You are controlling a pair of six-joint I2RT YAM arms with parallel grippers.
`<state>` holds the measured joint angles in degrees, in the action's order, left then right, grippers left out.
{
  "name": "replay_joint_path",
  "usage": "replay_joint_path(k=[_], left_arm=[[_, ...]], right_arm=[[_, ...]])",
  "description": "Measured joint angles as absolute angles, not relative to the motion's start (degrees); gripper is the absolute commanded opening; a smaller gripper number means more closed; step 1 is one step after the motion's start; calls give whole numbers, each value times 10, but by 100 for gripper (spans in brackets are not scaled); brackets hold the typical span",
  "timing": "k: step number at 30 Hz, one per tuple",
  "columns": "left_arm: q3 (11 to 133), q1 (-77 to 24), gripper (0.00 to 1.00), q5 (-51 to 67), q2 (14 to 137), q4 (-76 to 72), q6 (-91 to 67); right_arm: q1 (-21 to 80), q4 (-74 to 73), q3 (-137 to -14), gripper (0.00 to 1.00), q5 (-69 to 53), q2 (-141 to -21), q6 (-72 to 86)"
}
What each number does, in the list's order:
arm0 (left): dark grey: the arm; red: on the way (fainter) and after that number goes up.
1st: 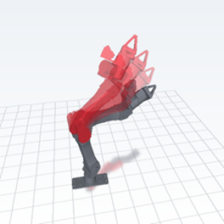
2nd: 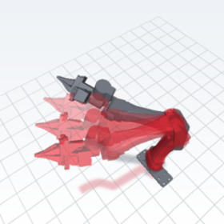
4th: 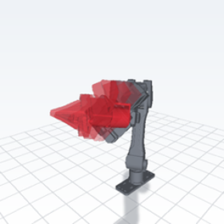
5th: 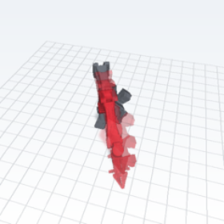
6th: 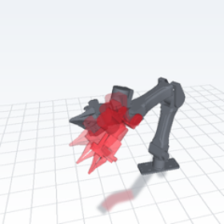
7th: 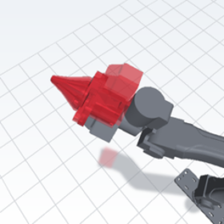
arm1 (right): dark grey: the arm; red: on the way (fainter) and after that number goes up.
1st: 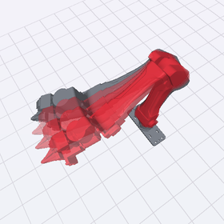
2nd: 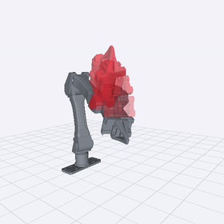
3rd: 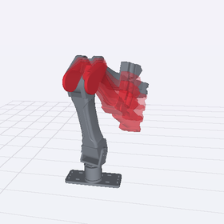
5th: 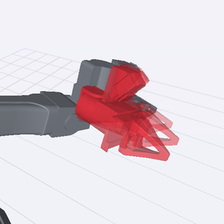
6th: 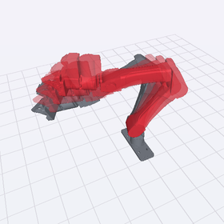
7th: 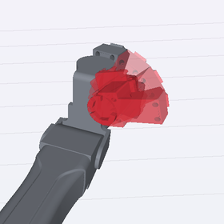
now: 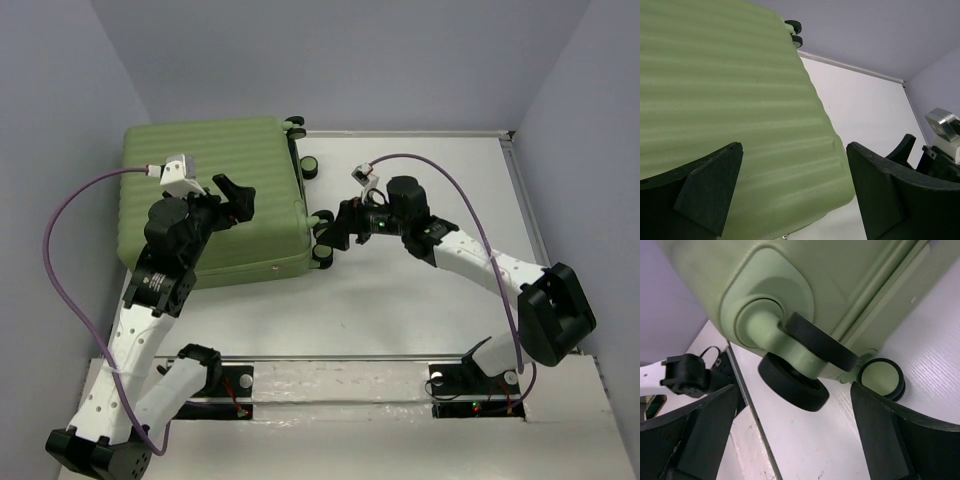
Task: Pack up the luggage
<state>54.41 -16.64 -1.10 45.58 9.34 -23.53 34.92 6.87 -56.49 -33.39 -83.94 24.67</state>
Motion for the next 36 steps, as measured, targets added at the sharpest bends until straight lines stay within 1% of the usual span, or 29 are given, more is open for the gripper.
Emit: replay_joint_path(k=[6,11,13,14,16,17,18,19,20,22,23,24,25,26,33,36], left_arm=[[537,-166,99,-18,442,104,-223],[537,-166,99,-20,441,110,-215],[537,-166,99,-21,439,110,-212],[537,-166,99,-22,439,110,-211],[536,-166,99,-23,437,110,-208],[536,-166,99,-24,437,110,-206],[534,-166,99,-25,436,109,-205],[532,-166,99,-27,436,110,-204],[531,-166,99,-29,436,110,-203],[529,-166,99,-31,436,110,-200],[529,-166,99,-32,436,110,-199],[529,-166,99,-33,435,110,-198],[529,-166,99,-34,434,110,-197],[529,-166,99,-35,434,110,-197],[529,-166,99,-40,432,114,-187],[530,-166,99,-43,433,123,-181]], right_arm=[[349,90,-572,100,-365,-846,260],[349,91,-614,98,-364,-892,269],[349,90,-620,95,-364,-906,271],[349,90,-620,90,-364,-912,273],[349,90,-622,85,-361,-921,279],[349,90,-622,85,-360,-923,279],[349,90,-623,68,-359,-925,281],[349,90,-623,60,-355,-925,283],[349,90,-623,49,-352,-925,285],[349,85,-624,40,-342,-924,286],[349,83,-624,33,-339,-923,285],[349,82,-624,18,-333,-922,284],[351,79,-624,9,-324,-919,285],[352,77,-624,7,-318,-917,285],[363,74,-589,7,-232,-874,280],[338,56,-564,7,-212,-835,278]])
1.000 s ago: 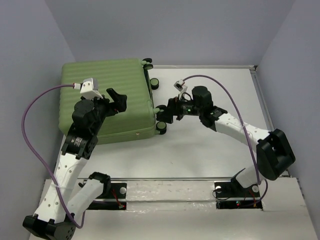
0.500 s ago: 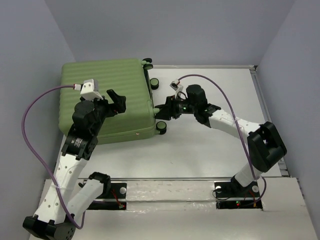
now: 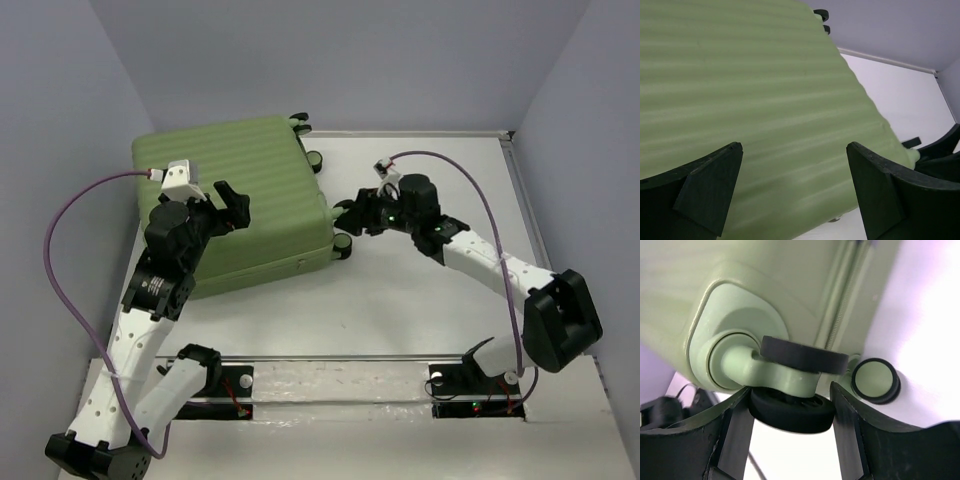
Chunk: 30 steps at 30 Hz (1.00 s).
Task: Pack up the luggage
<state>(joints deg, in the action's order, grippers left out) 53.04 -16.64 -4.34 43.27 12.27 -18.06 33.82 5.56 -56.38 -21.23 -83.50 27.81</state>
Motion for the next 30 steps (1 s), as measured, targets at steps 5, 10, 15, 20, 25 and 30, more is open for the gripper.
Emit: replay_joint_path(k=[5,10,15,20,25,30], left_arm=[[551,-166,99,-43,445,144,-174],[588,-166,99,-43,461,149,-169],[631,-165,99,-62,513,145,-169],[678,-117,99,-60,613,120,-170],[701,13,99,-12,714,91,-215],[827,50,99,39,841,90,-241]], right_arm=[[223,12,-553,7,-208,-783,263],[82,-1,-572,41,-232,-776,241],[17,-27,-611,82,-194,-789,247],[6,-60,-662,90,-151,-791,248],[37,-67,-643,62,-162,-714,250],[121,-50,-542,7,-163,-600,254]])
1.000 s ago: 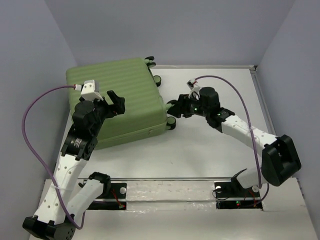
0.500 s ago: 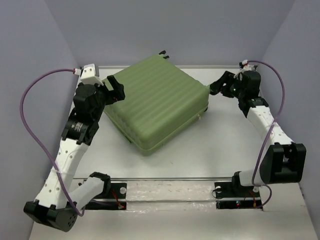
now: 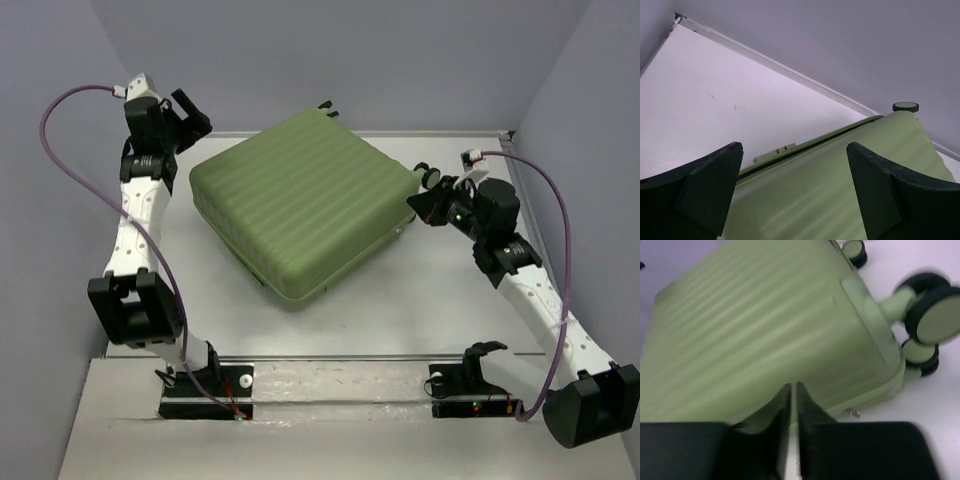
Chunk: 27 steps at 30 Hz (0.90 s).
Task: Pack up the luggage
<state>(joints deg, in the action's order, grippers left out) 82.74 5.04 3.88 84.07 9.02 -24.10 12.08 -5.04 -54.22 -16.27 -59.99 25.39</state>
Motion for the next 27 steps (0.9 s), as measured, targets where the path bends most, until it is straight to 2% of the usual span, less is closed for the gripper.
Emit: replay_joint_path(k=[3,8,15,20,27], left_arm=[[906,66,99,74,922,87,-246],[988,89,99,118,1034,101,-247],[1071,98,99,205,1189,125,-247],[1047,86,99,229,1216,115,-248],[842,95,99,205,1138,-50,-325]], right_arm=[[141,-45,-476,7,-159,-574,260],[157,-37,-399,7,-158,-619,274],[173,13,-386,7,-159,-665,290],[172,41,-411,7,-162,-727,298],[166,46,-471,7,-157,-794,295]])
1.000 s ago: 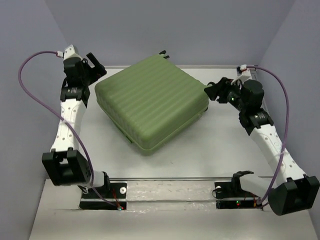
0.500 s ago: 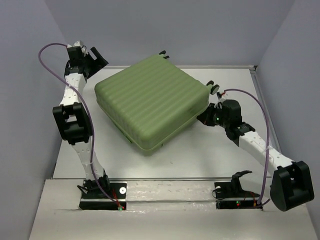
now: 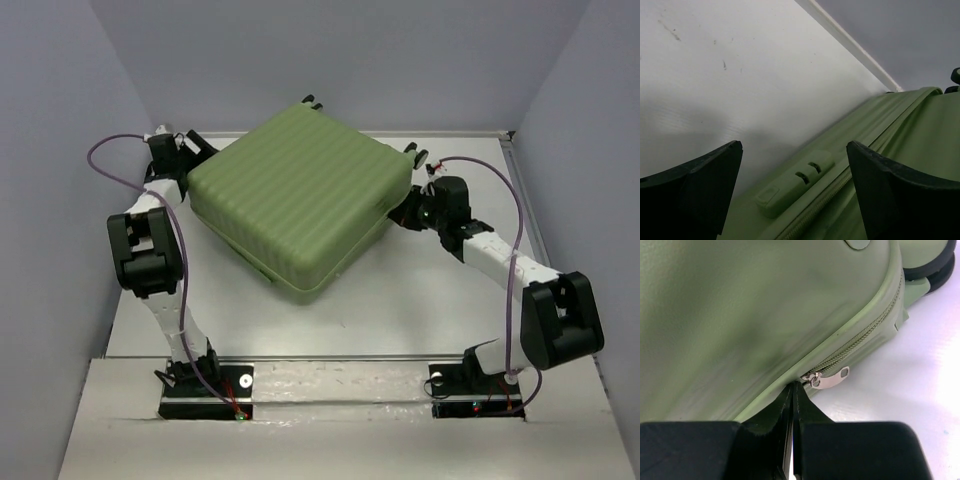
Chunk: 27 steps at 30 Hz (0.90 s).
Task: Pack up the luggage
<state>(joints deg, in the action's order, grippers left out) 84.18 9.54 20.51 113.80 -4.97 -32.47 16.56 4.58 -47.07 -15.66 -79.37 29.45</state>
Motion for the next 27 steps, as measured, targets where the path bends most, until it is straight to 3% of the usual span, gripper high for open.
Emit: replay_joint_path(k=[10,14,15,18,23,25,27], left_arm=[[533,93,99,97,938,-240,-441],[437,85,99,69,840,-242,-455],[431,83,99,66,823,-227,-454],[448,77,99,53,778,-163,-442],[626,50,99,46,750,-60,-393],[697,47,99,17,724,-42,-369],[723,49,99,-1,673,-37,-349]], right_arm=[[136,3,-627,9,-149,-929,264],[131,0,-651,22,-129,-947,238],[132,-6,-649,32,-124,-941,231],[133,-27,-633,47,-116,-909,216],[151,-53,-593,54,-128,-814,196],[154,-59,-575,52,-134,-773,189],[158,-60,-553,40,-142,-736,188]])
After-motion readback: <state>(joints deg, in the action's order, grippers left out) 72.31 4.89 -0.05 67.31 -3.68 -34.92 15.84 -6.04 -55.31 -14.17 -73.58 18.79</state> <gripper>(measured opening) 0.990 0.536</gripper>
